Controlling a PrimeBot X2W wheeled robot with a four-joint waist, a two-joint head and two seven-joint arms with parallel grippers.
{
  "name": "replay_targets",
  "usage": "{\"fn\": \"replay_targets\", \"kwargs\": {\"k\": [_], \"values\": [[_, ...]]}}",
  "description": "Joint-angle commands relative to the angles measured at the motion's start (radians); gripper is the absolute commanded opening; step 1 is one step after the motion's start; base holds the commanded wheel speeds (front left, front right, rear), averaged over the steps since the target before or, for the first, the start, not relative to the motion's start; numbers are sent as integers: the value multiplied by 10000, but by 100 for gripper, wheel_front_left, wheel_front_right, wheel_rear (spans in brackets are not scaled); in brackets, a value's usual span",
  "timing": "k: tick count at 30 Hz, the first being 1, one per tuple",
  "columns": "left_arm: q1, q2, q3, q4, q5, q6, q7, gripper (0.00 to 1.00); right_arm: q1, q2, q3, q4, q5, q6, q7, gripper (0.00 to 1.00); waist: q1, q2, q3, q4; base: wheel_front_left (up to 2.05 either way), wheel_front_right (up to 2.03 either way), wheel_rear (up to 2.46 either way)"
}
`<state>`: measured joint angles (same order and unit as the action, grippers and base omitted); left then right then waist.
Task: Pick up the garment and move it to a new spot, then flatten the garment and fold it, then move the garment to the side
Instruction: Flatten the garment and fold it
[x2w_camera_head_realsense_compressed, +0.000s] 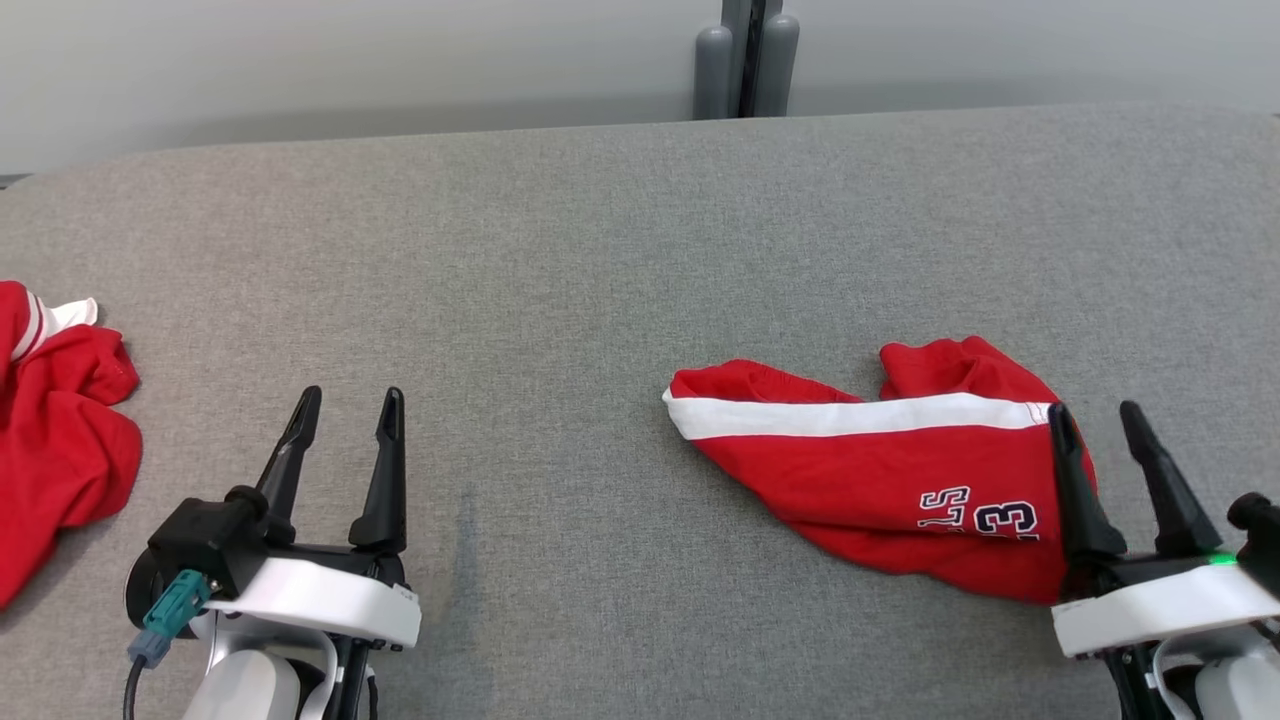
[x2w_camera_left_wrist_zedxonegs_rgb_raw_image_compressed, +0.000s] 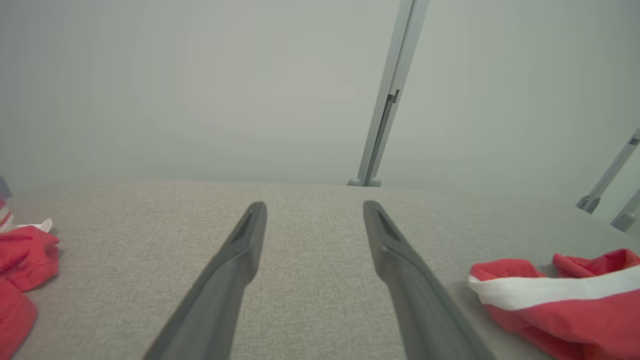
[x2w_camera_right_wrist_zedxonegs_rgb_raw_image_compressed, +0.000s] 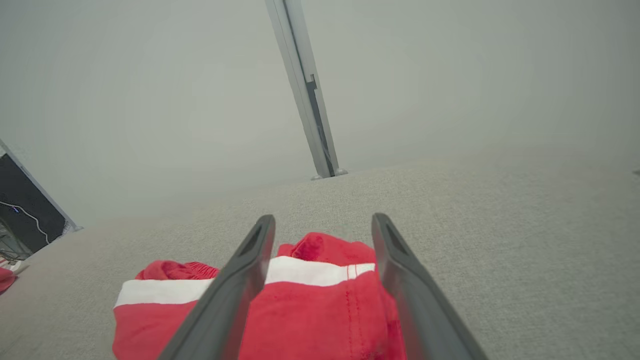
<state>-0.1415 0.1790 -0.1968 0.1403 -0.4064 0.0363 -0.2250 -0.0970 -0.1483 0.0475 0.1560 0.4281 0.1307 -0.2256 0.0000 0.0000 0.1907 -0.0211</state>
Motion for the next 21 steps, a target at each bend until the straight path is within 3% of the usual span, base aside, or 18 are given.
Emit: {"fn": "replay_targets", "kwargs": {"k": [1, 11, 21], "values": [[119, 39, 4, 4, -26, 35, -40, 100, -92, -87, -20, -112, -77, 2, -45, 100, 0, 0, -55, 33, 0, 0, 0], [406, 124, 61, 12, -158, 103, -51, 100, 7, -214, 485, -1299, -669, 2, 767, 100, 0, 0, -479, 117, 0, 0, 0], [492, 166, -49, -90, -140, 194, -11, 100, 201, -62, 248, -1510, -857, 2, 1001, 100, 0, 0, -468, 165, 0, 0, 0]]}}
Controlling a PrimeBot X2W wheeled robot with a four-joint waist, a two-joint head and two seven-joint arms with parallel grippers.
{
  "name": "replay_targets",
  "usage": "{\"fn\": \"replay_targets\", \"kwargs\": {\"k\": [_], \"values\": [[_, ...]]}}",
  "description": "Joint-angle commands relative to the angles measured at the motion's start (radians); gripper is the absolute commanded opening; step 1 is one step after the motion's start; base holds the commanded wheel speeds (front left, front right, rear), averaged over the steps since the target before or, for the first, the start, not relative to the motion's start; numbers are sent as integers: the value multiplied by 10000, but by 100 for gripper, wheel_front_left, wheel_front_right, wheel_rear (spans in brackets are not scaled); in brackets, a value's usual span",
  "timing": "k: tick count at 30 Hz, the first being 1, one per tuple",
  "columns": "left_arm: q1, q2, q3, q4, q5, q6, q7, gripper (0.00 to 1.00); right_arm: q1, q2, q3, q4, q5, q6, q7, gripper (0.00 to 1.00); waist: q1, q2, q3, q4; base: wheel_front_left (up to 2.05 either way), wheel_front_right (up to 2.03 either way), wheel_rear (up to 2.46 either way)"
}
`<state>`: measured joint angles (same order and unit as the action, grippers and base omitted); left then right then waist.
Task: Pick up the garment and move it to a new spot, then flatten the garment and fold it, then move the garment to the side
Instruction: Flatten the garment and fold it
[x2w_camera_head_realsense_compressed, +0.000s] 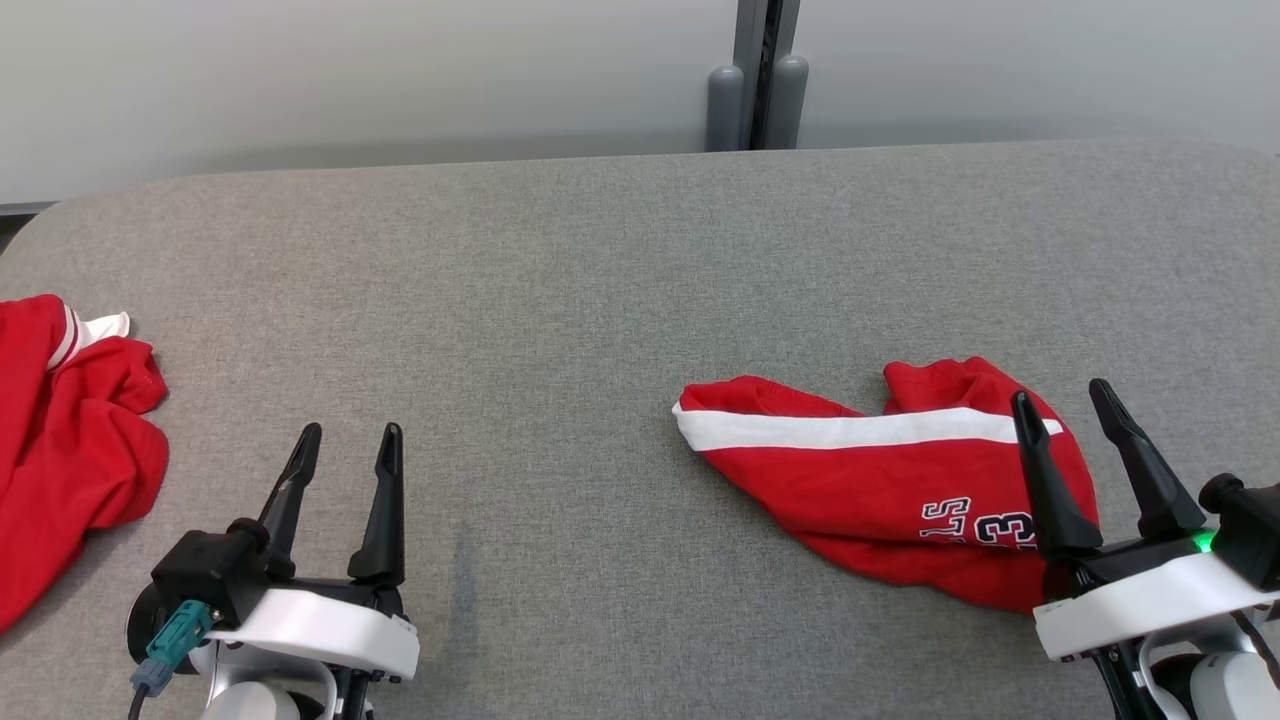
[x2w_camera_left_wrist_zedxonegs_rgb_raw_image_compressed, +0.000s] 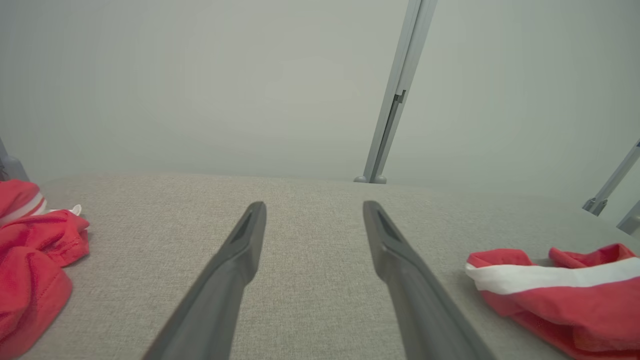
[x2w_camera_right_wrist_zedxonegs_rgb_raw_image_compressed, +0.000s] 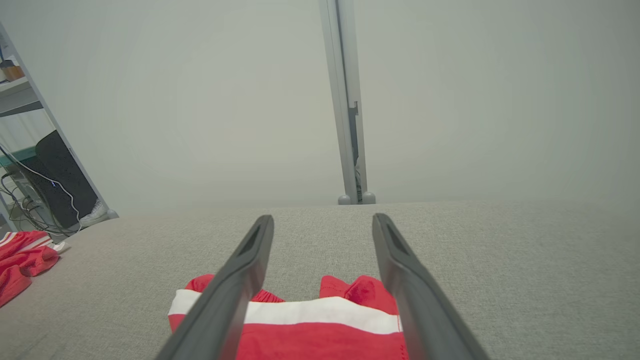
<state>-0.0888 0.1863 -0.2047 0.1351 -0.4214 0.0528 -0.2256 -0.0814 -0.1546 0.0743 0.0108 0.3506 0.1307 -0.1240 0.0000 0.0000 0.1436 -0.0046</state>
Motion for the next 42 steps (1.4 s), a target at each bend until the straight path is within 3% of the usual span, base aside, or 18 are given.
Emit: {"fn": "replay_targets", "kwargs": {"k": [1, 9, 15, 22, 36, 37, 38, 42], "values": [[-44, 97, 24, -44, 3, 33, -7, 100, 46, 2, -49, -65, -91, 2, -11, 100, 0, 0, 13, 0, 0, 0, 0], [-535, 78, -405, -68, 170, -215, 144, 100, -63, 15, -220, -156, -78, 2, 3, 100, 0, 0, 249, -47, 0, 0, 0], [-1770, -5, -1514, 367, 479, -1060, 893, 100, -368, -6, -130, -207, 3, 2, 27, 100, 0, 0, 792, -345, 0, 0, 0], [-2802, -101, -2680, 1462, 491, -1653, 1856, 100, -673, 45, 100, -52, 114, 2, -120, 100, 0, 0, 1244, -931, 0, 0, 0], [-4274, -64, -3971, 3365, -535, -1842, 2476, 100, -972, 147, 361, 564, 465, 2, -645, 100, 0, 0, 1754, -1915, 0, 0, 0], [-4333, -43, -4064, 3418, -627, -1844, 2463, 36, -975, 158, 365, 595, 470, 2, -658, 100, 0, 0, 1755, -1940, 0, 0, 0], [-4382, -11, -4134, 3447, -709, -1844, 2422, 0, -993, 163, 377, 632, 498, 2, -688, 100, 0, 0, 1752, -1958, 0, 0, 0], [-4381, 84, -4102, 3549, -936, -1837, 2214, 0, -996, 146, 354, 771, 531, 2, -784, 100, 0, 0, 1688, -1934, 0, 0, 0]]}}
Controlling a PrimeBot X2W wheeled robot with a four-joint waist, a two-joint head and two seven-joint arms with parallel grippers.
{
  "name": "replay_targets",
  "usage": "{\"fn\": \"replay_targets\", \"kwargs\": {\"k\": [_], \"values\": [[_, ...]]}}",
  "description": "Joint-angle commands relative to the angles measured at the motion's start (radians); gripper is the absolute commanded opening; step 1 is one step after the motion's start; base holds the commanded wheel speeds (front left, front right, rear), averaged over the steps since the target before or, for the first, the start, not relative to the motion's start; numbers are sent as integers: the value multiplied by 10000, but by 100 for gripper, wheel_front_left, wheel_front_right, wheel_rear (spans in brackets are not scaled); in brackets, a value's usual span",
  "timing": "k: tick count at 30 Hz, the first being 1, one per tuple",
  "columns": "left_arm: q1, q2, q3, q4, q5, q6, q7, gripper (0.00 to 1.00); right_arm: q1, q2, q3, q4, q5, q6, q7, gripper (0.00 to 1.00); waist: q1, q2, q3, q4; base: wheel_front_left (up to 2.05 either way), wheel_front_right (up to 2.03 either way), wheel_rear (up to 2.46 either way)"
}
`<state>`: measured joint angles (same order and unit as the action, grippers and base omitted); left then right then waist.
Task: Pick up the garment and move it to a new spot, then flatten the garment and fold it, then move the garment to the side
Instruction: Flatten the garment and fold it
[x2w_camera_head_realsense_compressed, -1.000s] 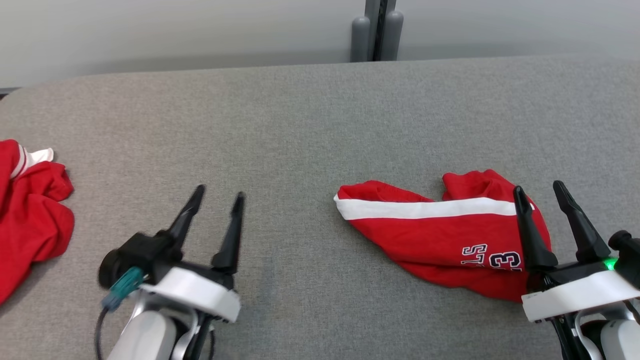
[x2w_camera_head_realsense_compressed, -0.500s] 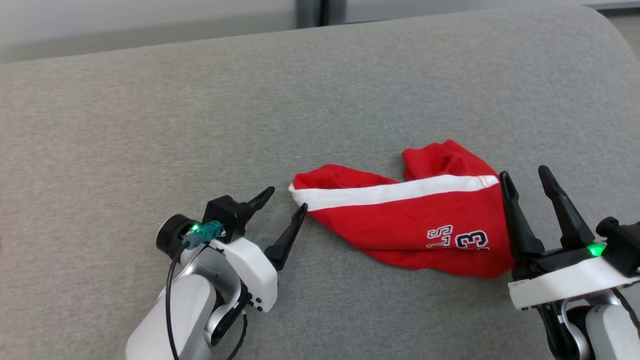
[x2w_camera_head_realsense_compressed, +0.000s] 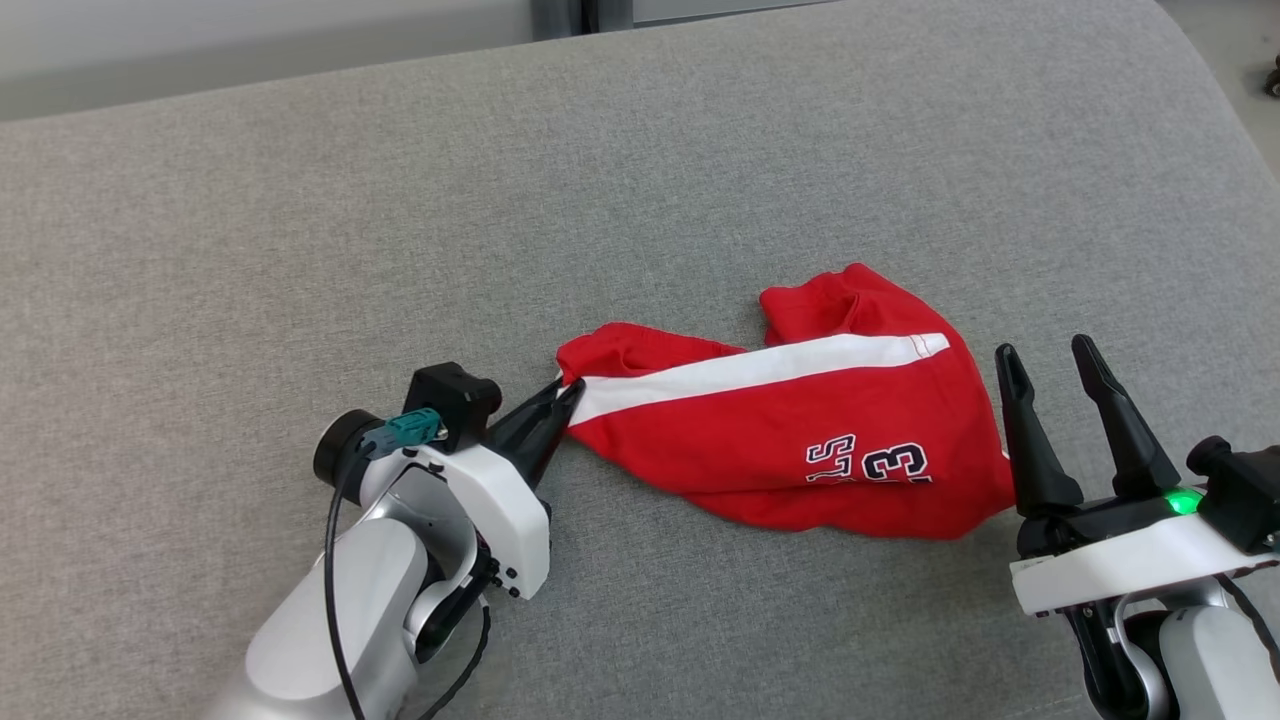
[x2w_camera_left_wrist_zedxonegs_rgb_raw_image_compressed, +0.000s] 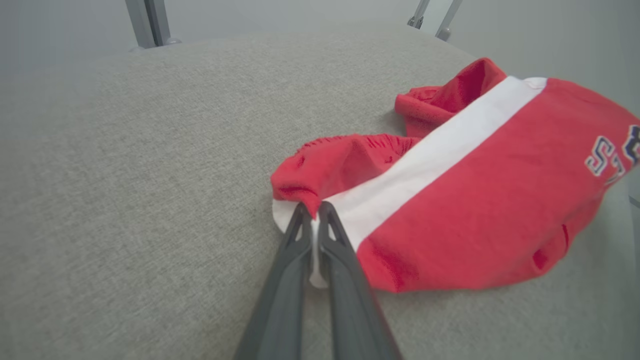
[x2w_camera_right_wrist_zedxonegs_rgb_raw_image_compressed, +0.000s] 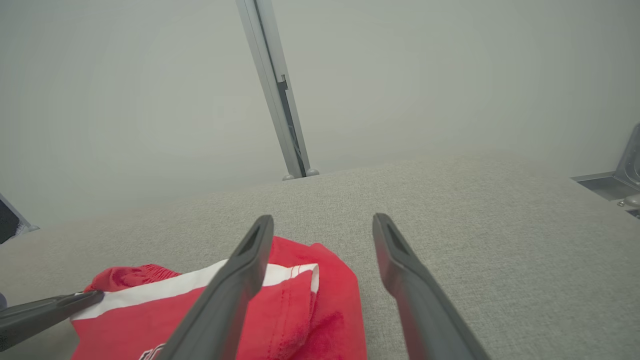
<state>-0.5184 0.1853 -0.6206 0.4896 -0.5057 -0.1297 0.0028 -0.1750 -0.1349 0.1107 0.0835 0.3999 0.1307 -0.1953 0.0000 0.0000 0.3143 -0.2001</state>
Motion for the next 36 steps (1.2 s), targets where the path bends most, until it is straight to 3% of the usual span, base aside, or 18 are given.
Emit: {"fn": "replay_targets", "kwargs": {"k": [1, 12, 24, 28, 36], "values": [[-44, 110, 97, -20, -89, 22, -166, 0, -32, -53, -33, 65, 37, 2, -104, 100, 0, 0, -52, 51, 0, 0, 0], [1436, 801, 895, -2107, -258, 1300, -894, 0, 224, -122, -182, 93, -2, 2, -73, 100, 0, 0, -429, 917, 0, 0, 0], [3550, 2164, 1600, -5618, -108, 2906, -139, 0, 363, -120, -207, -18, -40, 2, 101, 100, 0, 0, -637, 1872, 0, 0, 0], [3623, 2244, 1462, -6387, -14, 3059, 156, 0, 294, -95, -143, -36, -34, 2, 158, 100, 0, 0, -600, 1898, 0, 0, 0], [2858, 1716, 724, -5907, 69, 2610, 396, 0, 185, -4, -65, 121, 48, 2, 80, 100, 0, 0, -475, 1173, 0, 0, 0]]}}
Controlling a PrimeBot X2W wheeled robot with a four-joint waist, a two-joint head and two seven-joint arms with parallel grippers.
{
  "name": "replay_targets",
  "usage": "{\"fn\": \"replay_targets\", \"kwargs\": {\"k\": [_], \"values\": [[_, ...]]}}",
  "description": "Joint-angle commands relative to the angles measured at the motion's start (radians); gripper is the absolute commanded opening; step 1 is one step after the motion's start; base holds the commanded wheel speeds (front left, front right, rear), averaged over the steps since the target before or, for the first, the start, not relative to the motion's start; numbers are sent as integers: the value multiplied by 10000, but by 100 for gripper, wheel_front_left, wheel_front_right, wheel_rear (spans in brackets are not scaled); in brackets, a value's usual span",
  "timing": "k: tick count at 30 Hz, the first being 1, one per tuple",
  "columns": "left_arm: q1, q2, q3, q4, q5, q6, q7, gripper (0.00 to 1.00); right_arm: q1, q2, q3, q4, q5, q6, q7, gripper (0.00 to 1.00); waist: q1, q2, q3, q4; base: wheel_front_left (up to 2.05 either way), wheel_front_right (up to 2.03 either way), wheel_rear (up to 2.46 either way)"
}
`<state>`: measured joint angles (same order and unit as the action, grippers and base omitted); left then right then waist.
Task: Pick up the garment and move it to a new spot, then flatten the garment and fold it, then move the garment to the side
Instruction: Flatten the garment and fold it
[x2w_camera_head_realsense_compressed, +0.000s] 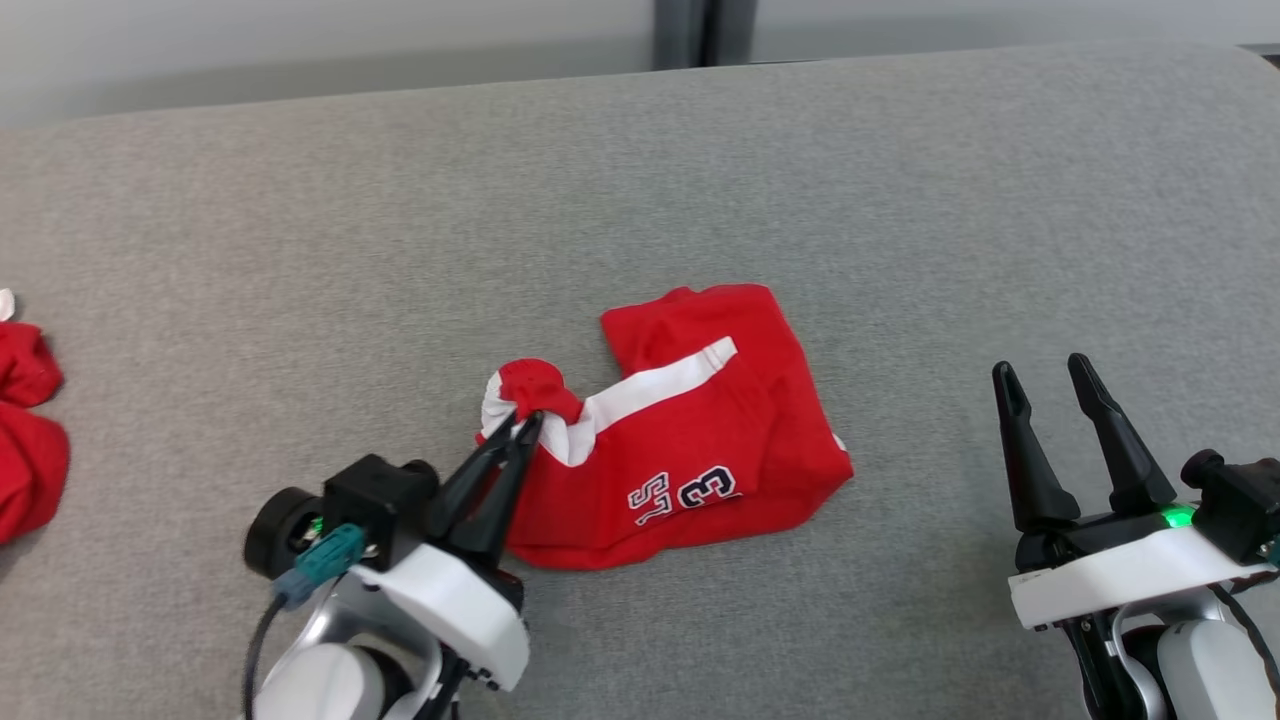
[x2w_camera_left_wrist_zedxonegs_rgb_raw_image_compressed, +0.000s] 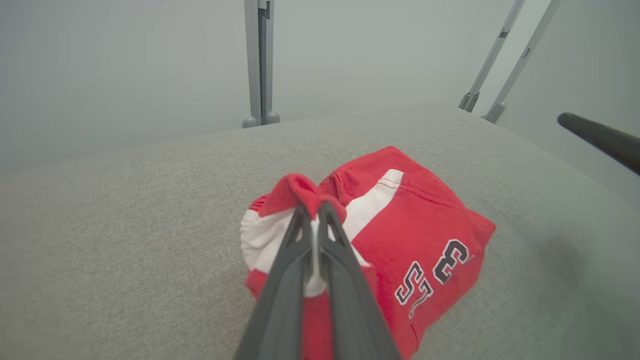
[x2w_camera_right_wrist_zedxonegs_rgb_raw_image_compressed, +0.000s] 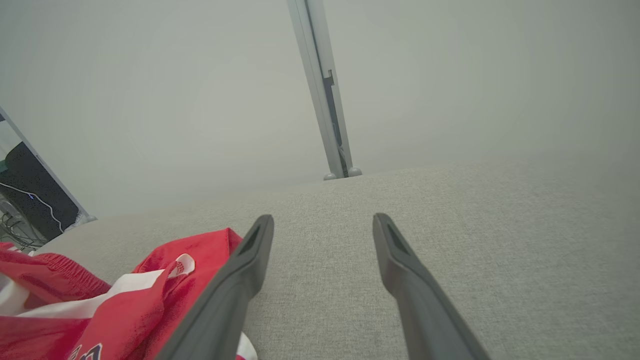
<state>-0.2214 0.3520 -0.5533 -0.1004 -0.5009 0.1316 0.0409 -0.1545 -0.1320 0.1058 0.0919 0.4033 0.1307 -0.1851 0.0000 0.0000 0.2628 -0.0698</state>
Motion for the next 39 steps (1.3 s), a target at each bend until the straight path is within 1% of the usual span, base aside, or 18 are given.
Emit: {"fn": "replay_targets", "kwargs": {"k": [1, 7, 8, 9, 10, 13, 18, 24, 26, 33, 39], "values": [[-225, -74, -80, 144, 38, -75, 27, 0, -28, -22, -29, 49, 26, 2, -49, 100, 0, 0, 56, -234, 0, 0, 0], [-640, -622, -627, 1391, 22, -409, 22, 0, -82, 78, -14, 149, 121, 2, -166, 100, 0, 0, 178, -776, 0, 0, 0], [-664, -694, -683, 1613, 18, -424, -4, 7, -93, 79, -29, 170, 111, 2, -200, 100, 0, 0, 195, -819, 0, 0, 0], [-711, -730, -713, 1790, 22, -444, -50, 58, -89, 82, -42, 183, 99, 2, -213, 100, 0, 0, 210, -844, 0, 0, 0], [-760, -780, -727, 1939, 28, -471, -126, 100, -85, 85, -47, 191, 108, 2, -229, 100, 0, 0, 224, -858, 0, 0, 0], [-828, -965, -772, 2138, 100, -520, -511, 100, -42, 72, -128, 221, 115, 2, -269, 100, 0, 0, 242, -816, 0, 0, 0], [-799, -992, -675, 2114, 255, -527, -1325, 100, -66, 28, -181, 201, -5, 2, -259, 100, 0, 0, 189, -524, 0, 0, 0], [-560, -885, -219, 1783, 235, -204, -2154, 100, -91, -100, -202, 104, -114, 2, -129, 100, 0, 0, 55, -129, 0, 0, 0], [-517, -858, -111, 1720, 202, -132, -2256, 100, -85, -107, -219, 84, -124, 2, -125, 100, 0, 0, 37, -69, 0, 0, 0], [-179, -481, 882, 1314, 41, 442, -2738, 100, 69, -142, -312, -27, -266, 2, -19, 100, 0, 0, -96, 281, 0, 0, 0], [328, -27, 1735, 1343, -239, 725, -2894, 100, 203, -190, -403, -58, -457, 2, 95, 100, 0, 0, -268, 444, 0, 0, 0]]}}
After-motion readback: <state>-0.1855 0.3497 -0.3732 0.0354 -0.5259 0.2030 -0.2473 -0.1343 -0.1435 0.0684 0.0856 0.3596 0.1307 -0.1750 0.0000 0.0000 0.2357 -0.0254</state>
